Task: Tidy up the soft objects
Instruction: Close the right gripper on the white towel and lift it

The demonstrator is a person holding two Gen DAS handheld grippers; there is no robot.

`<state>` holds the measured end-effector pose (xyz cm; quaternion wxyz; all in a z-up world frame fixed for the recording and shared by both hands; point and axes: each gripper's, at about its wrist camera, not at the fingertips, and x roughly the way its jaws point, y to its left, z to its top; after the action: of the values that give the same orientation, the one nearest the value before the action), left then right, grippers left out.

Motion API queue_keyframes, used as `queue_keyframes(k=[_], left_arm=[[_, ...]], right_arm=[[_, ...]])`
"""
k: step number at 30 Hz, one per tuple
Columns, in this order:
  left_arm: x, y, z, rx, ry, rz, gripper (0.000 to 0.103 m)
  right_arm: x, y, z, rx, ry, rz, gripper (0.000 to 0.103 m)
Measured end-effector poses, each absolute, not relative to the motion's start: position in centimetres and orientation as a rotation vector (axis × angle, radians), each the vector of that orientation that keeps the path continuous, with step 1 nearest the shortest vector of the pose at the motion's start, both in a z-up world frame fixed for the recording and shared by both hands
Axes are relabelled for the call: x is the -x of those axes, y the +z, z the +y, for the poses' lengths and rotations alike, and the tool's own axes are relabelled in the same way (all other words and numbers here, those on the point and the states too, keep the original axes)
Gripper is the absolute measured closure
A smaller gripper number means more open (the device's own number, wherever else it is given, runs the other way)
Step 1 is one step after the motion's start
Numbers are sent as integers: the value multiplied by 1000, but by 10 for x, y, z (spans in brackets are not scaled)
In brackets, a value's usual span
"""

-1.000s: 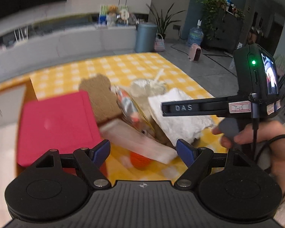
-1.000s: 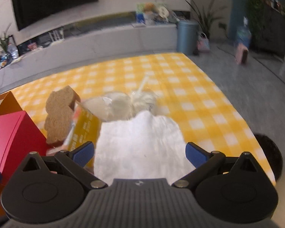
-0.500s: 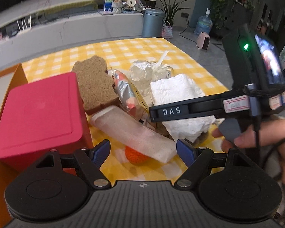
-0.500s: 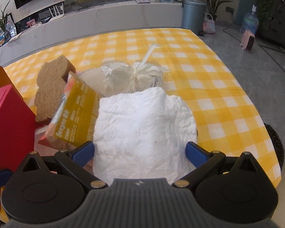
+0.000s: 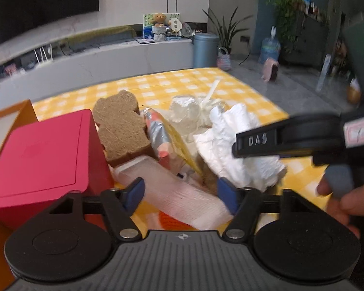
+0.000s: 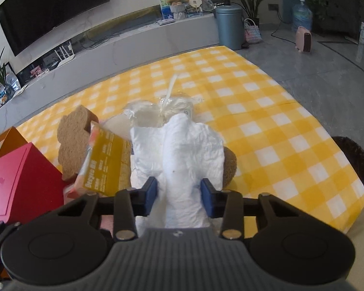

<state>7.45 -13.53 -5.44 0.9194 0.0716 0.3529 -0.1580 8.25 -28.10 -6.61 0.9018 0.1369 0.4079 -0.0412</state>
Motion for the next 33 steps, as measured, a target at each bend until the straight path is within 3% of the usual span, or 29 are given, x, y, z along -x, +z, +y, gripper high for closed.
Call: queue_keyframes(k=[2,3,5,6,25,31,33], left_arm=[[-77,-59,-138,-161,-341,758,73],[-80,-62,-136,-143,-348,790,78],[-83,-67,-132,-102,-355,839,99],[-84,-69,-130,-90,-359,849,102],[-58,-15,-61,39,-528,767,103],[-65,-21,-61,84,-577,829,102],[-68,-32,-68,111,-573,896,97]], right_arm=[[-83,-66,-281,-285,-83,842,64],[-83,-66,-281,-288,-80,841,64],[-82,-67,-284,-295,-79,839,64],[-83,-68,-284,-301,-81,838,64],[-69,-58,-298,-377,-40,774,63],[-69,-57,-294,-364,-27,774,63],[-71,-59,-293,-358,-29,793,57]])
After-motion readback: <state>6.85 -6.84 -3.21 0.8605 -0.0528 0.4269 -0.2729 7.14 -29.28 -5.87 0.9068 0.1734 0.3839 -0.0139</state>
